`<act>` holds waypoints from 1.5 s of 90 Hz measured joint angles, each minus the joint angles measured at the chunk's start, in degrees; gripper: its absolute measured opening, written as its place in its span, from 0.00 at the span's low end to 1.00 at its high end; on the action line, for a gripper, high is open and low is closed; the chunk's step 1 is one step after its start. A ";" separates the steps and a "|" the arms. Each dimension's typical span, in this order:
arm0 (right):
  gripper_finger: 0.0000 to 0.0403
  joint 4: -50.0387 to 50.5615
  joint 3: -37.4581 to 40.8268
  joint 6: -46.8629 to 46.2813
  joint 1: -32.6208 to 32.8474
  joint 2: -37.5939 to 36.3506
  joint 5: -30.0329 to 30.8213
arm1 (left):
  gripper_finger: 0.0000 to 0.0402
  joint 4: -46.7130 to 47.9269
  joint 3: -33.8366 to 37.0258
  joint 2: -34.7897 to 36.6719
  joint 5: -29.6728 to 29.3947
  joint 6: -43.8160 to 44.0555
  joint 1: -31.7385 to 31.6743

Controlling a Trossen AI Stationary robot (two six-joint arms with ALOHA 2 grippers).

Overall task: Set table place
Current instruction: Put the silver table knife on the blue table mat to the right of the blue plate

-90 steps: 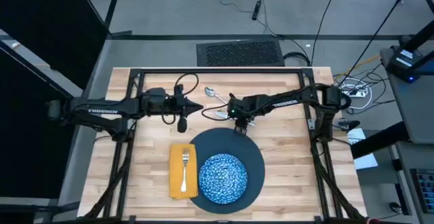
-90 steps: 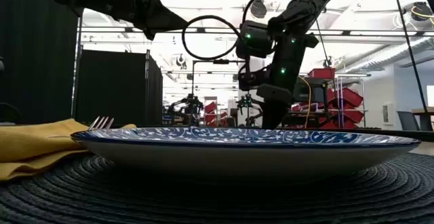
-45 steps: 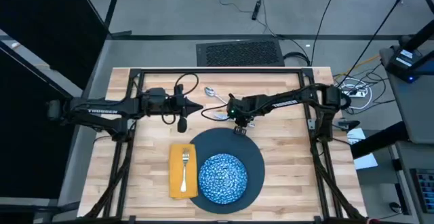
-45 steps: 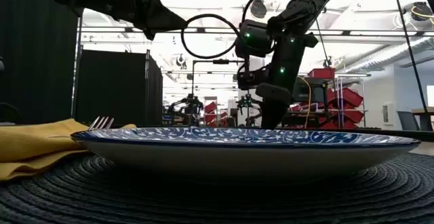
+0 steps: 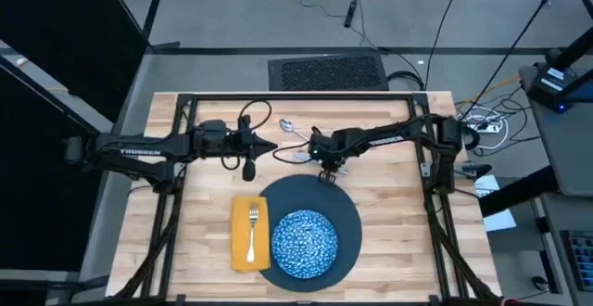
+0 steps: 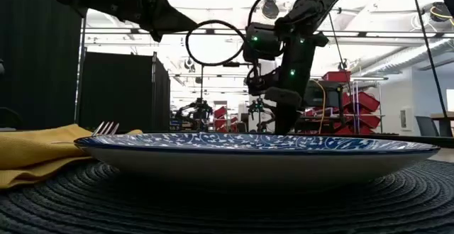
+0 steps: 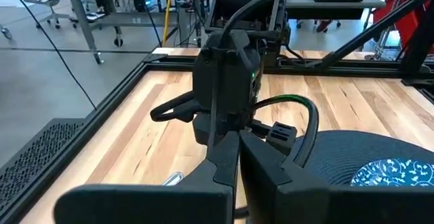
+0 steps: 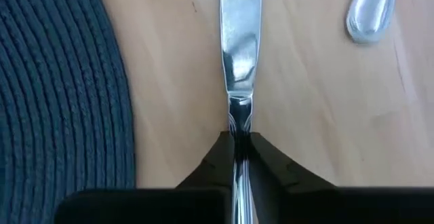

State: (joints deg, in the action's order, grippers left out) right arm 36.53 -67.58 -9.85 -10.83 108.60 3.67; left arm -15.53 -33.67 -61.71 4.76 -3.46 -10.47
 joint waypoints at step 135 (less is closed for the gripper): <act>0.22 6.45 -3.75 0.60 -2.23 -1.23 -3.59 | 0.00 0.17 0.00 0.00 0.01 -0.17 0.38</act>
State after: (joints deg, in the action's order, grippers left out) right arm 42.98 -71.33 -9.25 -13.06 107.37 0.08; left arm -15.35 -33.67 -61.71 4.78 -3.64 -10.09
